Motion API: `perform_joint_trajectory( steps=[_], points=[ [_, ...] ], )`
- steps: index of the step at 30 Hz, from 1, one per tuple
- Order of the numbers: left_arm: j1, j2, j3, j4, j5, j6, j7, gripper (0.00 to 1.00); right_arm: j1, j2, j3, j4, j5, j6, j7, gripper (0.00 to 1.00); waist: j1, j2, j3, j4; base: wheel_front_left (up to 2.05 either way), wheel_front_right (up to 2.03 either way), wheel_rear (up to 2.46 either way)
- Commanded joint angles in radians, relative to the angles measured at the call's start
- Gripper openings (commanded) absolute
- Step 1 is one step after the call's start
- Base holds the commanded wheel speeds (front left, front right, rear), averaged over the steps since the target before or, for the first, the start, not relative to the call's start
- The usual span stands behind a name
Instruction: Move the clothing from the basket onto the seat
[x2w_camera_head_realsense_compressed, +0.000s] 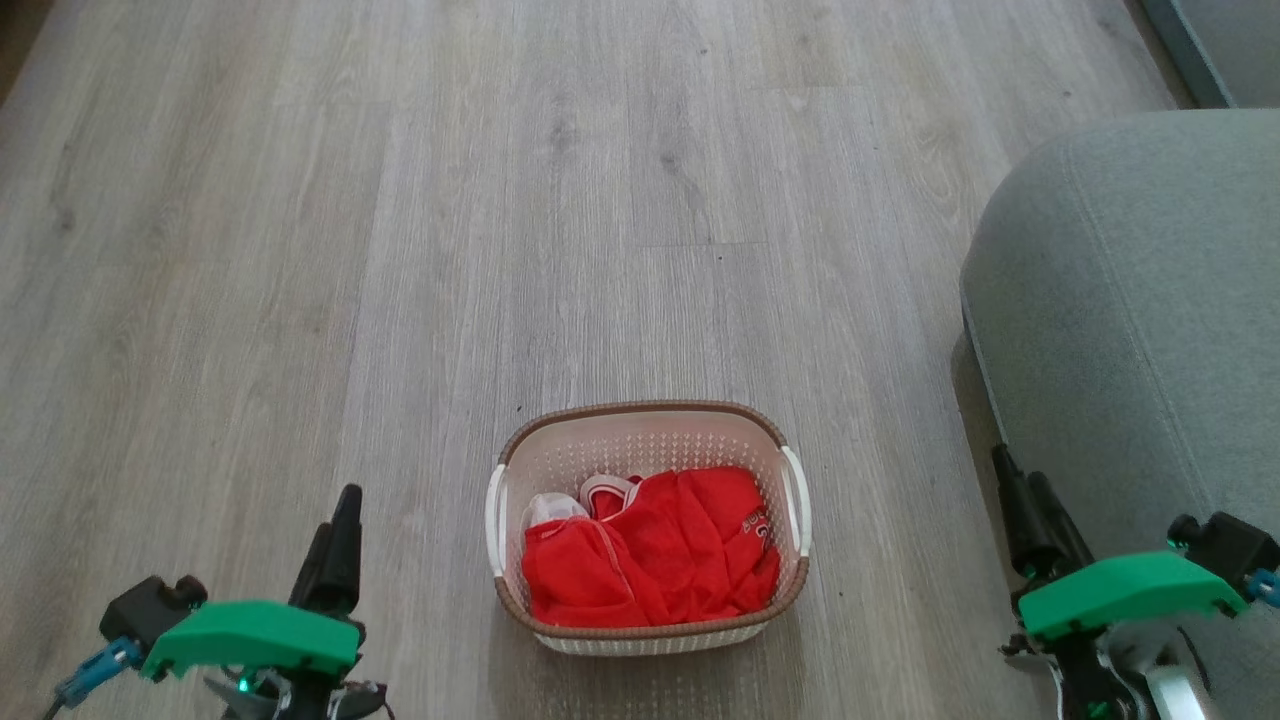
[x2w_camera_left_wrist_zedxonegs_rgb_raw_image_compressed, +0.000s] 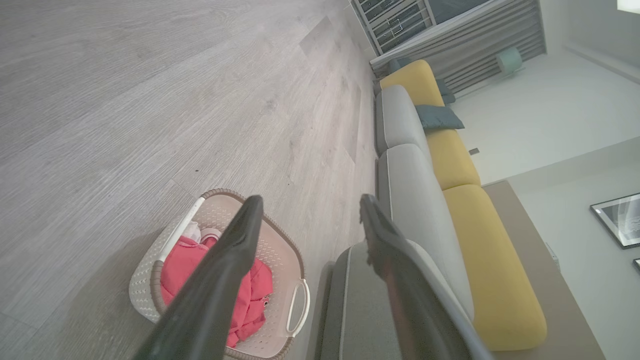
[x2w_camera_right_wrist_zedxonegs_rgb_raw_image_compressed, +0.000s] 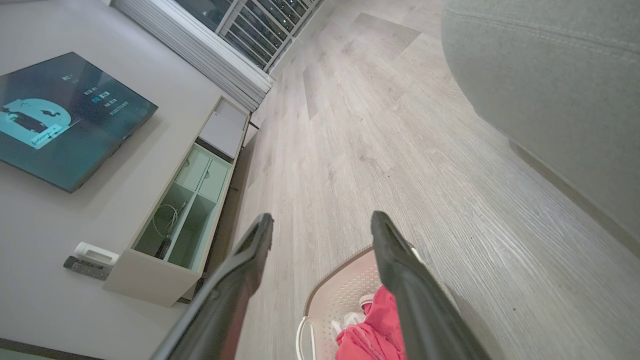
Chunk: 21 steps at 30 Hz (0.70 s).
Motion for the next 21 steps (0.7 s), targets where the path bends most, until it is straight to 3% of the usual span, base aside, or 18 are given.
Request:
perform_joint_trajectory(
  steps=[1,21],
  points=[
    [-0.051,0.008,0.010,-0.038,0.037,0.005,-0.014,1.00,-0.057,-0.020,0.013,-0.037,-0.044,0.000,-0.017,1.00,0.0000,0.0000,0.000,0.000,0.00,0.00,0.00],
    [-0.056,0.010,0.002,-0.047,0.261,0.020,-0.072,1.00,-0.060,-0.030,0.048,-0.024,-0.302,0.000,-0.076,1.00,0.0000,0.0000,-0.005,0.003,0.00,0.00,0.00]
  ],
)
